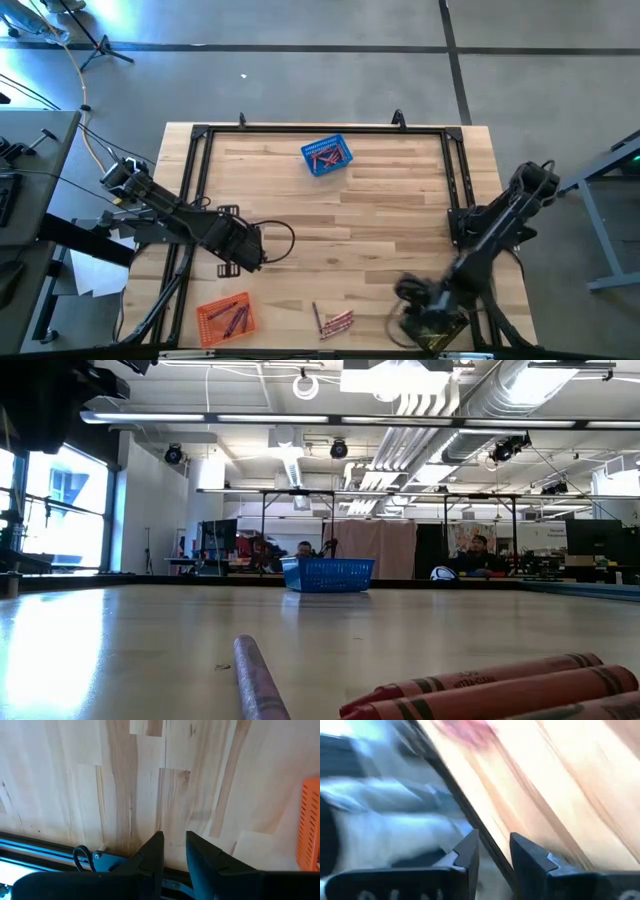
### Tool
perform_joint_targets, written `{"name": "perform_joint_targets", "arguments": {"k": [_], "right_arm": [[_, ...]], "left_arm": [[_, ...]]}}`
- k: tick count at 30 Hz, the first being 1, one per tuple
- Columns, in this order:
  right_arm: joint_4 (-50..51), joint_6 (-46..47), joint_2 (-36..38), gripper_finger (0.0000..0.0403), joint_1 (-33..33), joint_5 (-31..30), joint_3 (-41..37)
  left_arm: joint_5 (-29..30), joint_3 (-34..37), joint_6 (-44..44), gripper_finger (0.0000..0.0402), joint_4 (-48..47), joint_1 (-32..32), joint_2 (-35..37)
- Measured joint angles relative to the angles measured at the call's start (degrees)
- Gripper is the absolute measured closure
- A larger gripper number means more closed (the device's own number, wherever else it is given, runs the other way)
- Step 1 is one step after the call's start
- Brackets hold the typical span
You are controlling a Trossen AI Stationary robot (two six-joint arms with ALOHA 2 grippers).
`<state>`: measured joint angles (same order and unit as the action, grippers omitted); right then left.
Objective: Sort crayons
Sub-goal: Put the purple crayon into the orange bin
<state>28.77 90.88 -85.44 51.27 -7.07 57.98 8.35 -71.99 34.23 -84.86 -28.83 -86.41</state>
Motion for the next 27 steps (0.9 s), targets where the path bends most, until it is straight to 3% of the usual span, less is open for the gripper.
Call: {"name": "perform_joint_targets", "arguments": {"k": [3, 7, 14, 20, 24, 27], "right_arm": [[-10.18, -11.17, -2.00, 0.0307, -5.43, -2.55, 0.03], [-21.34, -26.78, -7.45, 0.0307, -12.55, 1.77, 0.04], [-32.50, -39.04, -14.18, 0.0307, -21.55, 4.81, 0.10], [-28.62, -47.63, -20.58, 0.0307, -25.28, 10.69, 7.95], [-15.56, -53.19, -26.10, 0.0307, -25.60, 11.30, 17.81], [-4.26, -45.88, -29.75, 0.0307, -26.29, 10.74, 25.65]], "left_arm": [[0.37, 0.00, -0.01, 0.0335, -0.08, -0.01, 0.00], [0.45, 0.00, -0.01, 0.0335, -1.29, -0.06, 0.02], [-0.19, 0.00, 0.01, 0.0335, -3.15, -1.39, 0.02], [-1.82, 0.01, 2.28, 0.0335, -4.27, -2.10, 0.02], [-1.70, 0.00, 3.45, 0.0335, -5.09, -2.90, 0.02], [1.20, 0.02, 2.94, 0.0335, -5.16, -3.28, 0.15]]}}
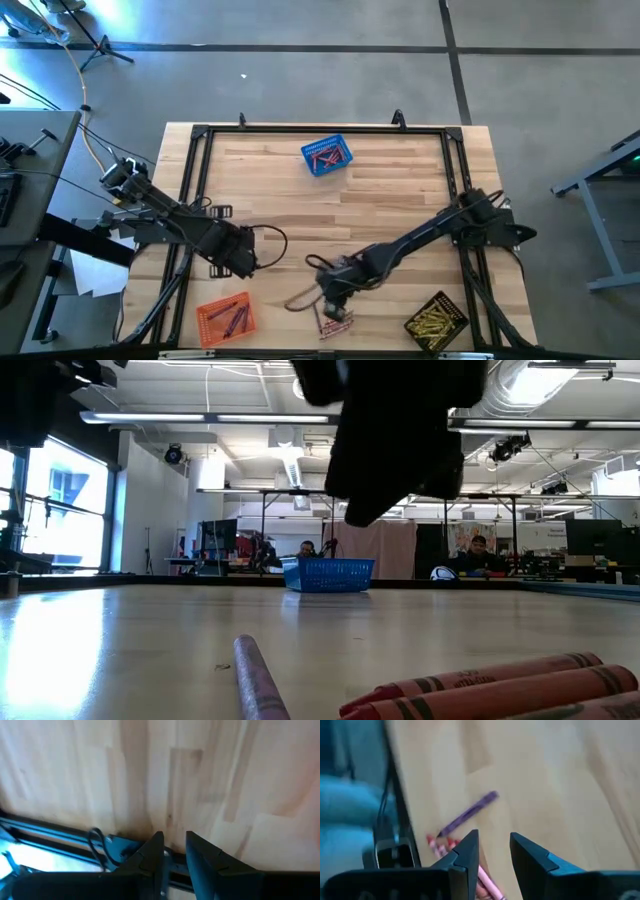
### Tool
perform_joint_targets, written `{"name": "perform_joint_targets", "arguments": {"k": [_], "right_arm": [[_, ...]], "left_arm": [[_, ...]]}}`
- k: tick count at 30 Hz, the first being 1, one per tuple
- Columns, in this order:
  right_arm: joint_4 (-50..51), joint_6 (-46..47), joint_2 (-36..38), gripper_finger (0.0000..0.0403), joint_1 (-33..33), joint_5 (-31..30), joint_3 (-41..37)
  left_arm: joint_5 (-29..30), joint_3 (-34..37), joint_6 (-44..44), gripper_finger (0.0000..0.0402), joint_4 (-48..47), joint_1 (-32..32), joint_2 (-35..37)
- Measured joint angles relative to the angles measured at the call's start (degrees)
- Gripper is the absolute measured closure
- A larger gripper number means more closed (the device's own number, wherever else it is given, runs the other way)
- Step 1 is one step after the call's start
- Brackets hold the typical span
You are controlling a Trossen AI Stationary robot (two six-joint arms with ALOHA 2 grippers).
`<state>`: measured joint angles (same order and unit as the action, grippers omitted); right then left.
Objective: Sort crayons
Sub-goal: Put the purple crayon into the orange bin
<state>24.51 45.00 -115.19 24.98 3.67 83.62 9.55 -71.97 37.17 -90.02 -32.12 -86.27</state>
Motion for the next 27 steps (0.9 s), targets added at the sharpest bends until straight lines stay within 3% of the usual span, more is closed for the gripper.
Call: {"name": "perform_joint_targets", "arguments": {"k": [3, 6, 18, 22, 27], "right_arm": [[7.93, 12.59, -2.75, 0.0307, -1.23, 1.27, 5.89], [10.06, 18.74, -5.20, 0.0307, -1.75, 2.06, 9.91], [9.97, 31.27, -13.56, 0.0307, -0.56, 2.97, 18.79], [11.93, 33.08, -13.56, 0.0307, -0.58, 0.30, 18.87], [17.52, 33.14, -13.94, 0.0307, -0.59, 2.24, 18.66]], "left_arm": [[4.19, 0.00, -1.39, 0.0335, 0.00, -0.31, 1.78], [6.54, 0.00, -0.59, 0.0335, 0.00, -0.31, 4.90], [7.75, 0.00, 15.72, 0.0335, 0.04, -1.50, 22.79], [7.88, 0.00, 18.41, 0.0335, 0.01, -2.06, 26.49], [7.88, 0.00, 20.66, 0.0335, 0.14, -2.53, 28.90]]}}
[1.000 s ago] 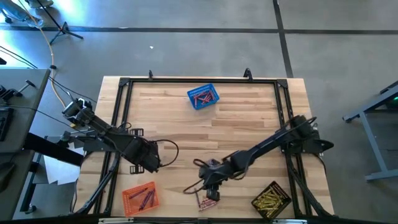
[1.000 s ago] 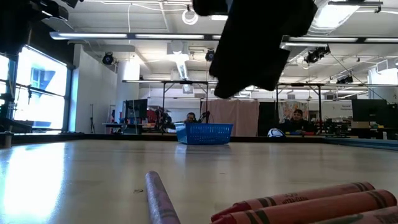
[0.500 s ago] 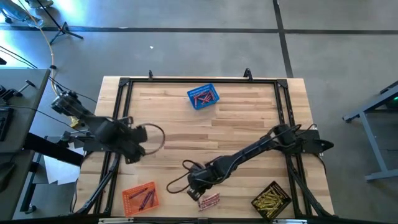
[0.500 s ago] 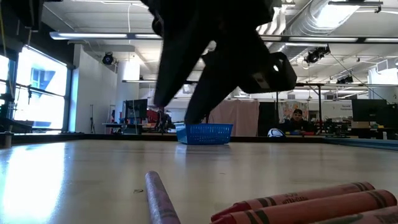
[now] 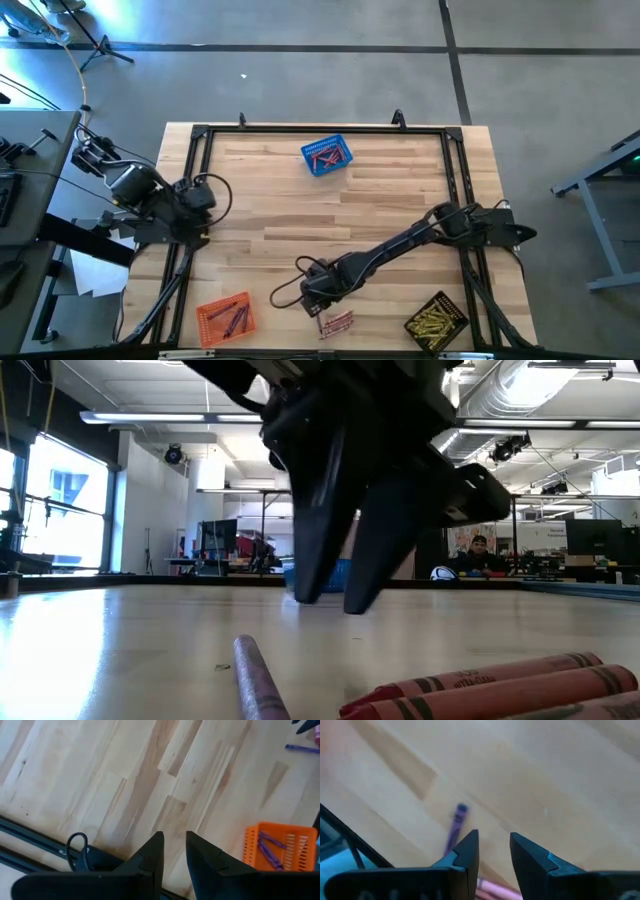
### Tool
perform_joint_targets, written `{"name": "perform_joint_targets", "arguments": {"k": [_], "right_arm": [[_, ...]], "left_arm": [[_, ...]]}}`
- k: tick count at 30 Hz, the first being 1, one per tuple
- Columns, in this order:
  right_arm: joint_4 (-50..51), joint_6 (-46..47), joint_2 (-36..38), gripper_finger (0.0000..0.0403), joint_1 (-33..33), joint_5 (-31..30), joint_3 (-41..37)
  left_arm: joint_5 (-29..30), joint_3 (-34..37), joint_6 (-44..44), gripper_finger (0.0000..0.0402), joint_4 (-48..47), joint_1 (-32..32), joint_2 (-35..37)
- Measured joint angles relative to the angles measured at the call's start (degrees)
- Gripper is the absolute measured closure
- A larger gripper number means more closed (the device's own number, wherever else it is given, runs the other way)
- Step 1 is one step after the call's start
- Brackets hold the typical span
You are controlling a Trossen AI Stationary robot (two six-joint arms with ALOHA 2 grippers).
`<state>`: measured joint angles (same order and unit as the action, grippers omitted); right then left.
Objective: Sort crayons
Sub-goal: Put the purple crayon into the orange bin
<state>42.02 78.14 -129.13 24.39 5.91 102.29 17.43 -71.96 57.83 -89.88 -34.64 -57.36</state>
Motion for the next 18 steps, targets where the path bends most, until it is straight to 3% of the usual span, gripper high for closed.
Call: {"name": "perform_joint_targets", "arguments": {"k": [18], "right_arm": [[-10.40, -0.12, -4.05, 0.0307, 0.70, 7.81, -0.01]], "left_arm": [[-0.50, 0.00, 0.58, 0.0335, 0.14, -0.19, 0.44]]}}
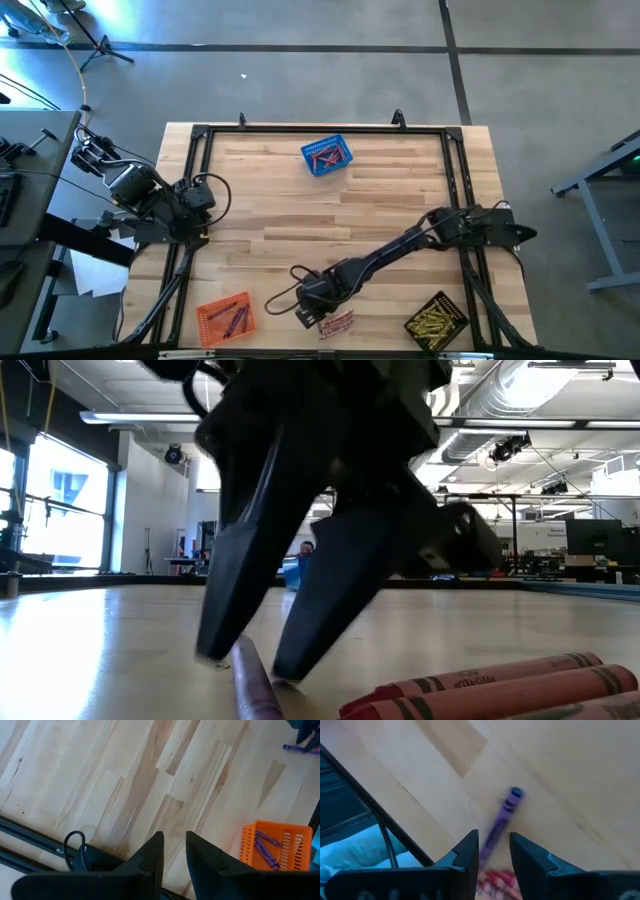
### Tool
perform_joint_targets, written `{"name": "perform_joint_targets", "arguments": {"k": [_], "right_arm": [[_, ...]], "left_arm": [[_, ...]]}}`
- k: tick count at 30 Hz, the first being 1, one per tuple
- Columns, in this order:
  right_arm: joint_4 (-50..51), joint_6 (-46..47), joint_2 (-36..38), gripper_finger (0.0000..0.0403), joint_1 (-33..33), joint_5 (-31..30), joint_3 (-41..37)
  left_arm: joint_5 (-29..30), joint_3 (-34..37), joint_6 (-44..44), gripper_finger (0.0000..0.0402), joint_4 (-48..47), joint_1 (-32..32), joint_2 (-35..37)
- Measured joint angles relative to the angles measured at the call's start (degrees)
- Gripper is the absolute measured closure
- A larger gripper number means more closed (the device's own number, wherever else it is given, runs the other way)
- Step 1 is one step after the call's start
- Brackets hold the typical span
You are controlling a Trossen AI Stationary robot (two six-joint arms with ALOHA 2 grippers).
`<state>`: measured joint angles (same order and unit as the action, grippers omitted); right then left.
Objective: Sort crayons
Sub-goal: Put the purple crayon into the orange bin
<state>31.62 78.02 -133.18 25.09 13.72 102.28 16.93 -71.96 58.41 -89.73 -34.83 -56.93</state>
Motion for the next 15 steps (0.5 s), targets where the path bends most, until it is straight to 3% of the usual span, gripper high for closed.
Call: {"name": "perform_joint_targets", "arguments": {"k": [7, 15], "right_arm": [[1.50, -0.03, -1.86, 0.0317, 0.40, -1.28, 0.30], [4.98, -4.42, -2.03, 0.0389, -0.61, -4.12, 0.28]], "left_arm": [[-0.09, 0.00, 0.02, 0.0335, 0.00, -0.02, 0.00], [-0.07, 0.00, -1.02, 0.0335, -0.01, -0.02, 0.00]]}}
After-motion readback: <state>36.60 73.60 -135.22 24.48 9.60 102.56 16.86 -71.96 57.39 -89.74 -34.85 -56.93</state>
